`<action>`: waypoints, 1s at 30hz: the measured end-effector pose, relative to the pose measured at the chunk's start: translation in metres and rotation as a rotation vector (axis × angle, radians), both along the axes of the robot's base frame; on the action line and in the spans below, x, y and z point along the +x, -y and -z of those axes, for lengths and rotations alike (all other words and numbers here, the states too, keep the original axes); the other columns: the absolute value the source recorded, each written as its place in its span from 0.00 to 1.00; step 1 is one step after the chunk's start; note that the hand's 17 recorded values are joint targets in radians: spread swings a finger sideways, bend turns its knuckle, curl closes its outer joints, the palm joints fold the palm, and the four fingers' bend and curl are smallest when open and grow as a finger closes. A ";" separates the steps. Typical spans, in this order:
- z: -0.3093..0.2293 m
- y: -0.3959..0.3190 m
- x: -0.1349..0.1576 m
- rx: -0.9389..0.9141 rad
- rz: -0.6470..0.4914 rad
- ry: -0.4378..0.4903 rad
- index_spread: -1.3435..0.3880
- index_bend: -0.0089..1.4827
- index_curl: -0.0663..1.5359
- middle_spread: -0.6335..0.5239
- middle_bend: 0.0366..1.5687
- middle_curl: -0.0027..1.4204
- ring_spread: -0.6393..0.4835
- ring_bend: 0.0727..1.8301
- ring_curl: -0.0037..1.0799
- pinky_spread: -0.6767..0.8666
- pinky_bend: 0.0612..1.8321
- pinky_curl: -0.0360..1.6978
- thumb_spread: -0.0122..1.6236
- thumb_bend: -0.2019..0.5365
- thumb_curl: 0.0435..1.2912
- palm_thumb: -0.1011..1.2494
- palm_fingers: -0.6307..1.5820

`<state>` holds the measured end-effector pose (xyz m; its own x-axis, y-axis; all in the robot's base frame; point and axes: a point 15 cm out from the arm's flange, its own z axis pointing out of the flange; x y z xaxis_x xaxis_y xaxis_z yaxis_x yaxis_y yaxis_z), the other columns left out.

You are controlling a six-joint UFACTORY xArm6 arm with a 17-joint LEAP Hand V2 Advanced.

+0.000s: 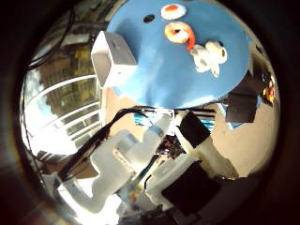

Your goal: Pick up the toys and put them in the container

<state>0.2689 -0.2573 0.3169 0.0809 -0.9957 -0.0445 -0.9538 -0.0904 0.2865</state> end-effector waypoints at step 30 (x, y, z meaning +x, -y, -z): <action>0.149 0.038 0.042 -0.123 -0.025 -0.006 0.60 0.10 0.18 0.40 0.45 0.40 0.65 0.56 0.51 0.65 0.40 0.11 0.67 0.28 0.31 0.74 0.72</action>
